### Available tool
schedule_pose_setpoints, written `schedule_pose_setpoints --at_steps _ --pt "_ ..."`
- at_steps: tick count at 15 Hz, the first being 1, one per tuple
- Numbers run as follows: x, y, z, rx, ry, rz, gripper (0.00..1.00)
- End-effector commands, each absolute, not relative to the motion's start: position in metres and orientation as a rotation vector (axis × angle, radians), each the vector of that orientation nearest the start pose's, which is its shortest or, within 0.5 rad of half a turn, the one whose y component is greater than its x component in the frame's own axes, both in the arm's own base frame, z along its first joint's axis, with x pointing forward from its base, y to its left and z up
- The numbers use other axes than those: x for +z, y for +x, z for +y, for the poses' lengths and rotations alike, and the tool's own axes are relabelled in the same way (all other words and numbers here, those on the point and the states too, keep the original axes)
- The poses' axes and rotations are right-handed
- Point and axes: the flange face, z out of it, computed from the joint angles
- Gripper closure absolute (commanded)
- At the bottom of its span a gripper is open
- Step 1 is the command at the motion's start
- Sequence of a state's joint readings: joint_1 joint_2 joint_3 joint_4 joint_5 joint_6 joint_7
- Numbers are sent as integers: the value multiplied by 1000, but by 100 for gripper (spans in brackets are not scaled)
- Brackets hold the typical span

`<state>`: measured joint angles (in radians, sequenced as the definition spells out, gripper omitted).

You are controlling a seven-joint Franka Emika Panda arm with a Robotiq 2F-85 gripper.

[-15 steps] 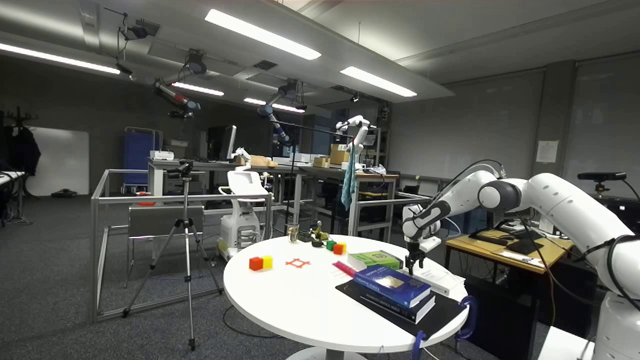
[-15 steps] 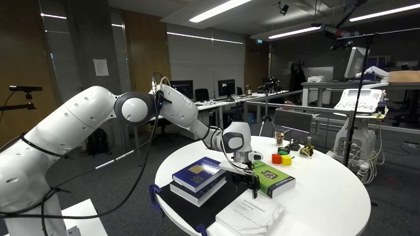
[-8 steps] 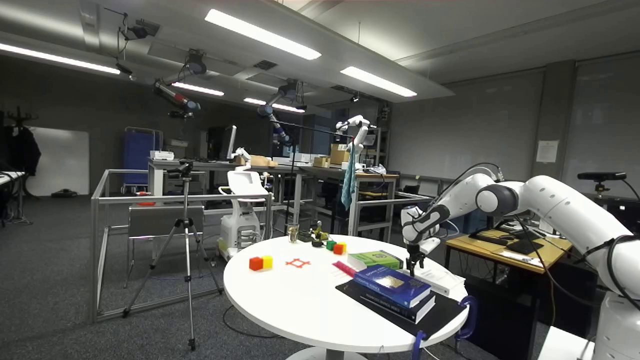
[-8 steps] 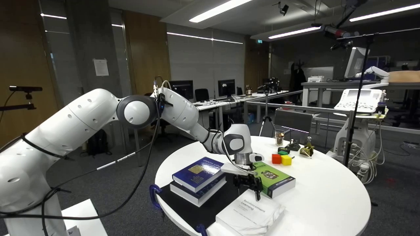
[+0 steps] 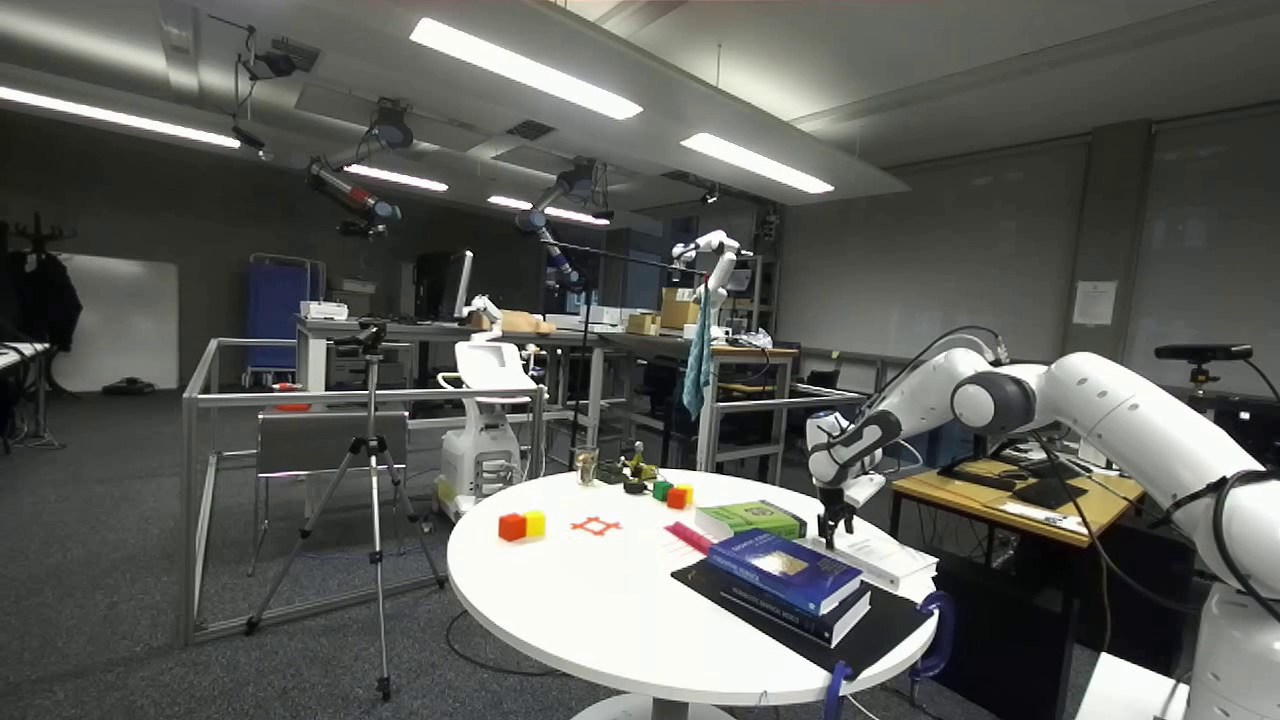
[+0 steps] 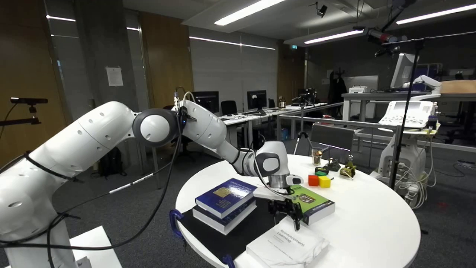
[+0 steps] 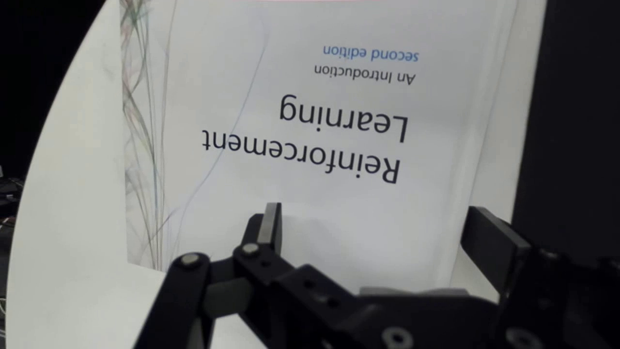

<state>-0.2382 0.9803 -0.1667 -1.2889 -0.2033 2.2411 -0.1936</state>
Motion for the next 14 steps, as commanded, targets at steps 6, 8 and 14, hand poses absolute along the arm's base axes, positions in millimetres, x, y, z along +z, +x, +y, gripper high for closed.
schedule_pose_setpoints --at_steps 6,8,14 --pt "166 681 -307 219 -3433 74 0" --pt "166 678 -312 217 -3430 93 0" --pt "162 669 -328 218 -3410 151 0"
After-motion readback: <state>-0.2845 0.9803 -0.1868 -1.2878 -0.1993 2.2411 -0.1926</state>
